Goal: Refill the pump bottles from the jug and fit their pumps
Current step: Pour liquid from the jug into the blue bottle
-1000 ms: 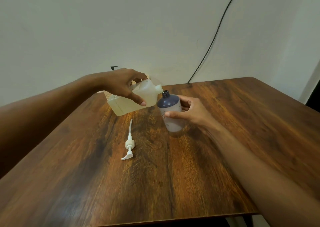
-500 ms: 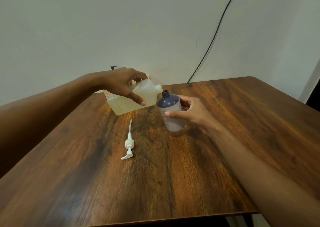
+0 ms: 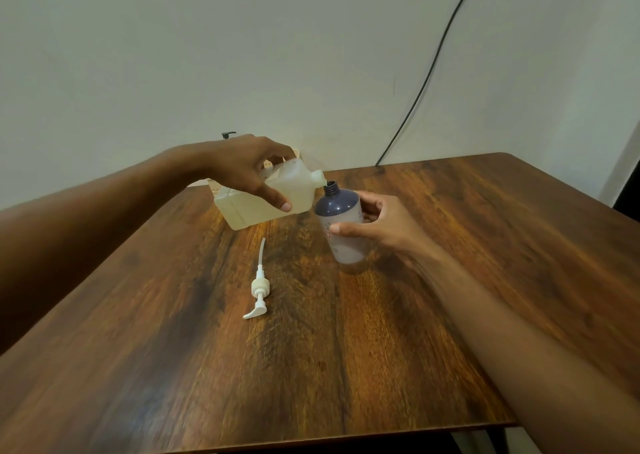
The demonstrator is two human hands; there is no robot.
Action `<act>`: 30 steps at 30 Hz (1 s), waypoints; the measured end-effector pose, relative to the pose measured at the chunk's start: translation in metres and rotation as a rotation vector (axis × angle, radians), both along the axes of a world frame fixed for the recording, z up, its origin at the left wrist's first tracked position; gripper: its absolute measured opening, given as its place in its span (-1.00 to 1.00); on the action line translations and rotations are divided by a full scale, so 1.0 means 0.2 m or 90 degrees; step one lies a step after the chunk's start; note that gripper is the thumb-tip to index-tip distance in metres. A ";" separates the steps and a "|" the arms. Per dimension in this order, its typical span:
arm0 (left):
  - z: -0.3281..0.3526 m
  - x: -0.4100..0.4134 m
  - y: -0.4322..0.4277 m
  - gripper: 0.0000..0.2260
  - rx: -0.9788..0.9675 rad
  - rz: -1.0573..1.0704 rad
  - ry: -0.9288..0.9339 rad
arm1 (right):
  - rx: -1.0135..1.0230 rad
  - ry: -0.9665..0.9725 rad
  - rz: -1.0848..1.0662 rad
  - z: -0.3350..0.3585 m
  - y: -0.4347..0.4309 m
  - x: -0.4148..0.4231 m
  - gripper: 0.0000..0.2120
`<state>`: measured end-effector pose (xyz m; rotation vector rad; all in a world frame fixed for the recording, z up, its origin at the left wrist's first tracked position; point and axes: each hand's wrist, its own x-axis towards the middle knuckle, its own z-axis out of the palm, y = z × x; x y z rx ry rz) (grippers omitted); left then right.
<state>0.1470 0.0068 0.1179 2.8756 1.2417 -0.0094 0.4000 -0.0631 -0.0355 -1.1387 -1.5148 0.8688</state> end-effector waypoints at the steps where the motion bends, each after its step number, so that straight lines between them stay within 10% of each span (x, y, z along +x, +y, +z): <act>1: 0.00 0.00 0.00 -0.24 -0.001 -0.001 0.000 | 0.001 -0.001 0.001 0.00 0.00 0.00 -0.39; 30: 0.01 0.01 0.00 -0.26 0.000 -0.007 0.011 | 0.010 0.010 0.001 -0.04 0.03 0.01 -0.38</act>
